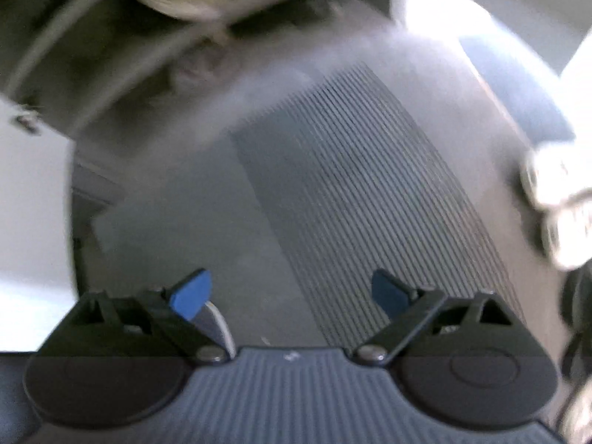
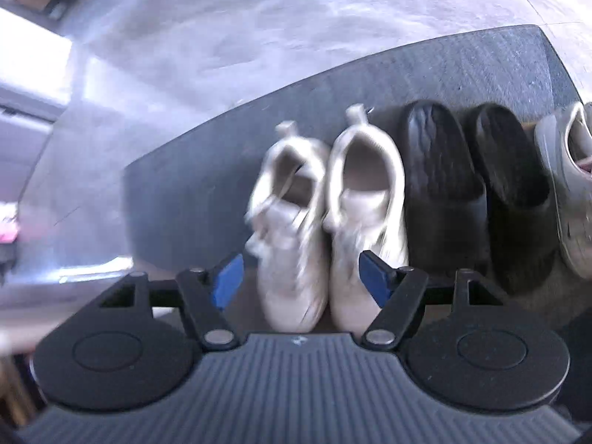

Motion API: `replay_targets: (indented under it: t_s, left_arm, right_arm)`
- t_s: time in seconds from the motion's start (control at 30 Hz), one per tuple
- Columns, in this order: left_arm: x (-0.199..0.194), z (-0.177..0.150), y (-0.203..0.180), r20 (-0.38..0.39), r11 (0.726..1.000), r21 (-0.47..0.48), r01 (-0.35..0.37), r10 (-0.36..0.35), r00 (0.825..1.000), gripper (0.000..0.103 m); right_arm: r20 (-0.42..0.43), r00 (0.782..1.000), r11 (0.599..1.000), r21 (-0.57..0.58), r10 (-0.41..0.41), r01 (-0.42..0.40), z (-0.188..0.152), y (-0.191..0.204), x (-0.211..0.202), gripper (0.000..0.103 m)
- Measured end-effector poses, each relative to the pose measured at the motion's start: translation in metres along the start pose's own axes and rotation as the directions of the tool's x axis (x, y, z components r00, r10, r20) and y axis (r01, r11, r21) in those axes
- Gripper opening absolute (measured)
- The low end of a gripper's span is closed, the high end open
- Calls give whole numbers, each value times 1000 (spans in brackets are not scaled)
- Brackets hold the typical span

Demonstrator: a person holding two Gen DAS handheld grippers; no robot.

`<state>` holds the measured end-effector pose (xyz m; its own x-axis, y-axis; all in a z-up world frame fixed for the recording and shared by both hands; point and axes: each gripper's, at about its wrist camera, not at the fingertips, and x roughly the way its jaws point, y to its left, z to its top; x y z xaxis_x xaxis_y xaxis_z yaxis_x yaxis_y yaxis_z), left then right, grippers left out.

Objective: Organize scattered shoes
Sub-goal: 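Grasp both white sneakers by their heel collars with the right gripper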

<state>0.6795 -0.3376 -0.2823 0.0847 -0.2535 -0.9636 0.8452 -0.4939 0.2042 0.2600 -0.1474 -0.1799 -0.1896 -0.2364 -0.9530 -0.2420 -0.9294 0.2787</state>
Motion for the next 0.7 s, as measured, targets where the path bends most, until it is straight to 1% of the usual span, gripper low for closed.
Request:
replay_targets:
  t_s: [0.03, 0.07, 0.1, 0.13, 0.2, 0.3, 0.33, 0.37, 0.4, 0.43, 0.47, 0.57, 0.63, 0.67, 0.7]
  left_arm:
    - [1, 7, -12, 18, 999, 35, 10, -10, 1000, 91]
    - [-2, 12, -18, 52, 998, 62, 16, -19, 998, 93]
    - [-4, 13, -21, 77, 997, 77, 17, -23, 997, 94]
    - [-6, 13, -21, 86, 996, 83, 16, -23, 996, 95]
    - [-4, 13, -19, 62, 997, 73, 24, -28, 998, 95]
    - [-4, 13, -13, 22, 998, 50, 34, -35, 999, 95]
    - [-5, 13, -11, 10, 998, 42, 36, -37, 999, 95]
    - [-7, 13, -11, 15, 998, 51, 22, -23, 1000, 95]
    - [-7, 12, -11, 24, 998, 70, 1, -3, 1000, 95]
    - [-8, 12, -12, 29, 997, 82, -9, 7, 1000, 95]
    - [-8, 13, -12, 34, 996, 93, -17, 14, 999, 95]
    - [-4, 14, -8, 23, 996, 83, -27, 25, 999, 95]
    - [0, 13, -4, 9, 997, 70, -36, 36, 999, 95]
    - [1, 11, -4, 12, 996, 77, -46, 45, 999, 95]
    - [0, 10, -7, 20, 994, 95, -63, 61, 998, 95]
  right_arm:
    - [-2, 1000, 999, -52, -15, 15, 8, -1, 22, 72]
    - [-3, 1000, 994, -104, -30, 29, 16, -3, 45, 72]
    - [2, 999, 990, -136, -42, 42, 22, -4, 61, 72]
    - [10, 999, 986, -156, -52, 53, 26, -5, 75, 72]
    - [10, 999, 987, -155, -43, 44, 33, -7, 94, 72]
    - [9, 1000, 994, -106, -19, 19, 42, -16, 122, 71]
    - [1, 1000, 995, -100, -15, 15, 41, -16, 128, 71]
    - [-13, 1000, 994, -106, -8, 6, 38, -14, 132, 69]
    - [-43, 999, 989, -147, -11, 5, 34, -10, 142, 63]
    - [-62, 998, 983, -185, -27, 15, 28, -4, 149, 62]
    - [-63, 997, 980, -197, -37, 24, 25, -2, 151, 62]
    - [-44, 998, 987, -157, -35, 27, 23, -6, 165, 54]
    - [-53, 998, 992, -126, -38, 31, 24, -8, 172, 53]
    - [-51, 997, 991, -126, -49, 43, 23, -6, 172, 52]
    - [-52, 997, 987, -149, -65, 57, 22, -3, 172, 48]
